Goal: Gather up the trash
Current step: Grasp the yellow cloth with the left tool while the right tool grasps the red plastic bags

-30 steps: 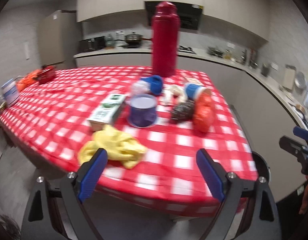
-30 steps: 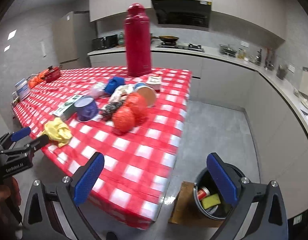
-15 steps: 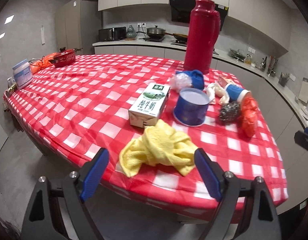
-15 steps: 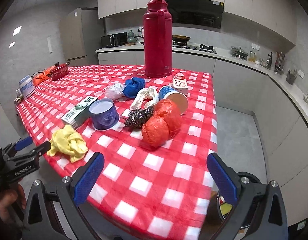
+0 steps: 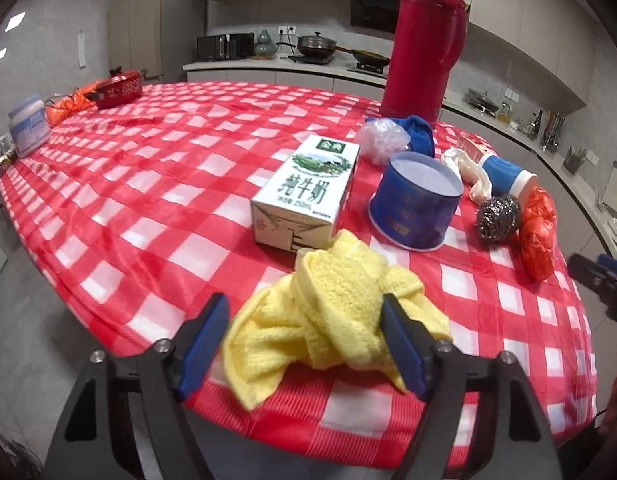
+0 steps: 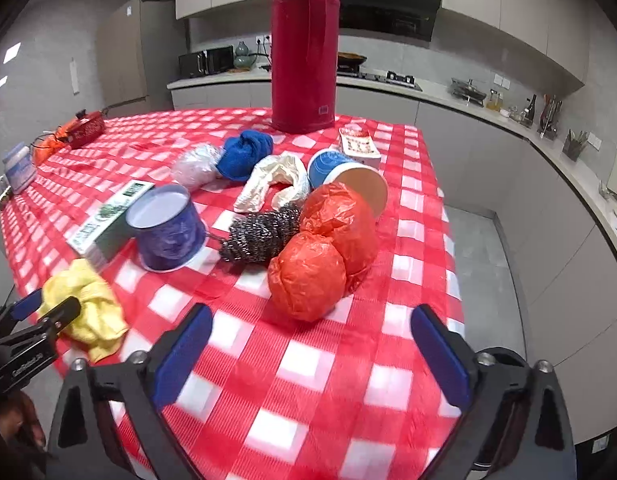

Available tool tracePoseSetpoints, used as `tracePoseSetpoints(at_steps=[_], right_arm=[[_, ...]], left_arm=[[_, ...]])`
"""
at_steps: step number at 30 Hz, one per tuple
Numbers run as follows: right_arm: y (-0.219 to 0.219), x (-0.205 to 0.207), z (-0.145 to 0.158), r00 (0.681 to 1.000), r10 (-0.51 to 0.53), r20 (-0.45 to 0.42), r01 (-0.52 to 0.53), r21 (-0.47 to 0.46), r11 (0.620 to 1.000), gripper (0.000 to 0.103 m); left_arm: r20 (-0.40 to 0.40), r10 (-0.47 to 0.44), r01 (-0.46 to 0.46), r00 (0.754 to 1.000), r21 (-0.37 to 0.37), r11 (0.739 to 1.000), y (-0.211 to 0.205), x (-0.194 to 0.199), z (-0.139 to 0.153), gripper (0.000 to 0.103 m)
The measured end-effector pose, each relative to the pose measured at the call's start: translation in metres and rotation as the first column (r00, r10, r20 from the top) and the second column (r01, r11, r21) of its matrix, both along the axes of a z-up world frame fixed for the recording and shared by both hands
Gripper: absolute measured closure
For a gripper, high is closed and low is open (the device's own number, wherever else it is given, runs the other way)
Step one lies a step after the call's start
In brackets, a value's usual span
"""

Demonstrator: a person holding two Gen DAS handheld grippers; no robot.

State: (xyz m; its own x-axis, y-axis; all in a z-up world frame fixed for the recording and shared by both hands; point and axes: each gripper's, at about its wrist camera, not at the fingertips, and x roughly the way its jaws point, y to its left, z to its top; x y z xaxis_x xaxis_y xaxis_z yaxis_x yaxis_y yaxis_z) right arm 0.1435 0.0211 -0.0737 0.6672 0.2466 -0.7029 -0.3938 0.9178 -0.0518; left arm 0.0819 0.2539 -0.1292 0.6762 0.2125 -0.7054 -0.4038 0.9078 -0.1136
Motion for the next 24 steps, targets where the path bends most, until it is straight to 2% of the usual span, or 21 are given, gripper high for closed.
tracePoseSetpoints(at_steps=[5,7,8,9,10,12,15,24], right_arm=[[0.008,0.03,-0.019,0.999,-0.029,-0.045,0.029,-0.007,1.0,0.014],[0.008,0.042,-0.026,0.997,-0.043,-0.066,0.043,-0.004,0.999,0.021],[0.007,0.045,-0.028,0.996,-0.047,-0.08,0.047,0.001,0.999,0.031],[0.006,0.048,-0.031,0.994,-0.045,-0.097,0.046,0.016,0.999,0.05],[0.003,0.05,-0.033,0.993,-0.041,-0.113,0.045,0.034,0.998,0.063],[-0.002,0.051,-0.035,0.991,-0.048,-0.128,0.054,0.048,0.997,0.073],[-0.01,0.046,-0.033,0.991,-0.05,-0.126,0.059,0.074,0.996,0.081],[-0.043,0.02,-0.013,0.994,-0.054,-0.095,0.066,0.126,0.99,0.083]], left_arm=[[0.014,-0.042,0.043,0.999,-0.039,0.998,-0.004,0.01,-0.004,0.055],[0.02,-0.055,0.056,0.998,-0.05,0.997,-0.006,0.012,-0.004,0.06],[0.033,-0.059,0.061,0.998,-0.058,0.996,-0.007,0.012,-0.004,0.062],[0.039,-0.06,0.062,0.997,-0.066,0.996,-0.007,0.012,-0.004,0.063],[0.044,-0.059,0.063,0.997,-0.077,0.995,-0.007,0.012,-0.004,0.065],[0.067,-0.059,0.065,0.996,-0.101,0.993,-0.005,0.01,-0.003,0.07],[0.086,-0.062,0.071,0.994,-0.107,0.992,-0.006,0.008,0.0,0.073],[0.114,-0.07,0.08,0.991,-0.088,0.993,-0.019,-0.004,0.017,0.073]])
